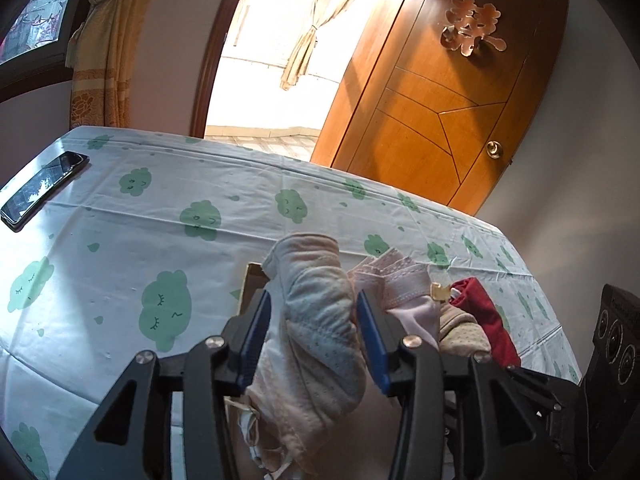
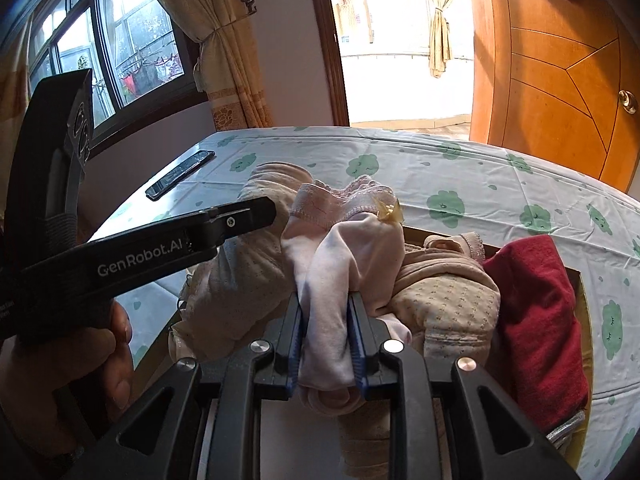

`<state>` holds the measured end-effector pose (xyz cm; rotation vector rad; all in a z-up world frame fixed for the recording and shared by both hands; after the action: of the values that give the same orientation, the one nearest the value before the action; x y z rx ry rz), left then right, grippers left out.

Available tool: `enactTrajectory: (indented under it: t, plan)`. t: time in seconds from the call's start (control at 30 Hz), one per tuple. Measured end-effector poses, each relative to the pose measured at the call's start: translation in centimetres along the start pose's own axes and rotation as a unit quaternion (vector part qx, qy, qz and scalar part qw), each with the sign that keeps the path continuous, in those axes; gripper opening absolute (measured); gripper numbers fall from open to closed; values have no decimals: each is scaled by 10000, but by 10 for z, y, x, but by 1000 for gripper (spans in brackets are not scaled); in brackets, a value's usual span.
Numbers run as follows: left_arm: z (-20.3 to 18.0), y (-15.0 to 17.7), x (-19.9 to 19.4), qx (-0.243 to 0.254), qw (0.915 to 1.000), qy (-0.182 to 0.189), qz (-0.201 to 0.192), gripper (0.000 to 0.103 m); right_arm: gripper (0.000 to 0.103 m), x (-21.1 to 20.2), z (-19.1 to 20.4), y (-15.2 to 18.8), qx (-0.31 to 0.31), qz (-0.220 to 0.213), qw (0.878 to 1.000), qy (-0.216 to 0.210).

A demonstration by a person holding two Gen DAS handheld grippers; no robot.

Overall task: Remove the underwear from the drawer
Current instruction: 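Lower both garments into the beige tray and open both tools, then withdraw both tools from the tray and lower them into the drawer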

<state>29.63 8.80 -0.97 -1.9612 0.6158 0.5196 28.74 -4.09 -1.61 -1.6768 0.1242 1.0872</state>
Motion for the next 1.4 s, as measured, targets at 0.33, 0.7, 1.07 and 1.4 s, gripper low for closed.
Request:
enactTrajectory:
  t: [0.33,0.7,1.07,1.4]
  plan:
    - [-6,10,-32,219,9994,16,-276,61,58,-27,5,11,-10,-223,9997,9]
    - [-15,40,-88,368,9973,411,-482,66,67,-84,7,46,-49,-526,9985,-143]
    - [-37,96,-139,807,9919,893,-408,68,68,-137,15,95,-151,-691,9964,-476]
    - [-21,168,-162,1067,9916,729,-98,71,74,-175,18,157,-45,-885,9940,-637]
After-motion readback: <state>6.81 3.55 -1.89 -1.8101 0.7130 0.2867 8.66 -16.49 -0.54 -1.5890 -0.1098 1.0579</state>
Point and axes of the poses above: each gripper's, at about its wrist camera, not at the fingertips, and x roughly the way its jaws point, z to its left, y to its underside, the point moved 4 cm from there along x, roughly the way its jaws point, and after that the axes turned 7 degrees about -x, right-handed, at the moved point
